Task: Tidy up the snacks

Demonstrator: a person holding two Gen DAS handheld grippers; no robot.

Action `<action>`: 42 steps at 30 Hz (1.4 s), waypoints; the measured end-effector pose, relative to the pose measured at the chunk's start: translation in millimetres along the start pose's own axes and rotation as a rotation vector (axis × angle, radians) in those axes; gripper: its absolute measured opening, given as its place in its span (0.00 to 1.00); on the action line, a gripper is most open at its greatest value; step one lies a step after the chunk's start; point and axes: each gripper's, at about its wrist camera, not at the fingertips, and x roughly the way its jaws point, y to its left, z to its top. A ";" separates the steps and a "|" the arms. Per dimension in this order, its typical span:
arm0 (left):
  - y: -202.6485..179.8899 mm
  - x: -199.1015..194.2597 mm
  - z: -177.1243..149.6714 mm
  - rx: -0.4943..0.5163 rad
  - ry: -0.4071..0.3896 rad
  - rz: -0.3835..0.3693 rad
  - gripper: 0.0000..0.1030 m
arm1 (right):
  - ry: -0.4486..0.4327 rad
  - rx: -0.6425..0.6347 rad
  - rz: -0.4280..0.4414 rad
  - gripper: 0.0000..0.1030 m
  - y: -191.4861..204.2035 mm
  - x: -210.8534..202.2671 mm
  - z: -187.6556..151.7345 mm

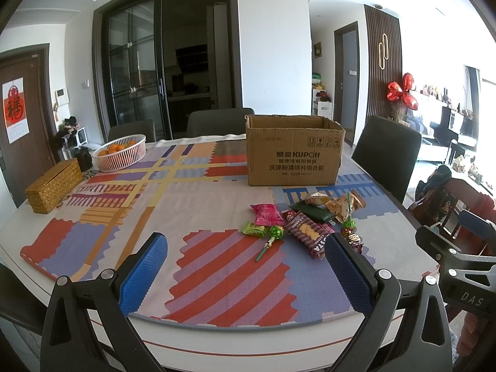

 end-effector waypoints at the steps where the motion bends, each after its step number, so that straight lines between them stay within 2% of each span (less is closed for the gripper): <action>1: -0.4 0.5 0.0 0.001 0.000 0.000 1.00 | 0.000 -0.001 0.000 1.00 0.9 -0.9 0.4; 26: -0.6 2.3 -3.6 -0.002 0.011 -0.003 1.00 | 0.010 -0.005 0.003 1.00 1.1 -1.2 0.0; 39: -7.7 26.7 -8.1 0.051 0.046 -0.051 1.00 | 0.073 0.003 0.029 1.00 -1.0 26.3 -5.6; 42: -9.7 37.2 -5.8 0.072 0.054 -0.056 0.96 | 0.089 -0.006 0.033 1.00 -0.4 37.7 -5.7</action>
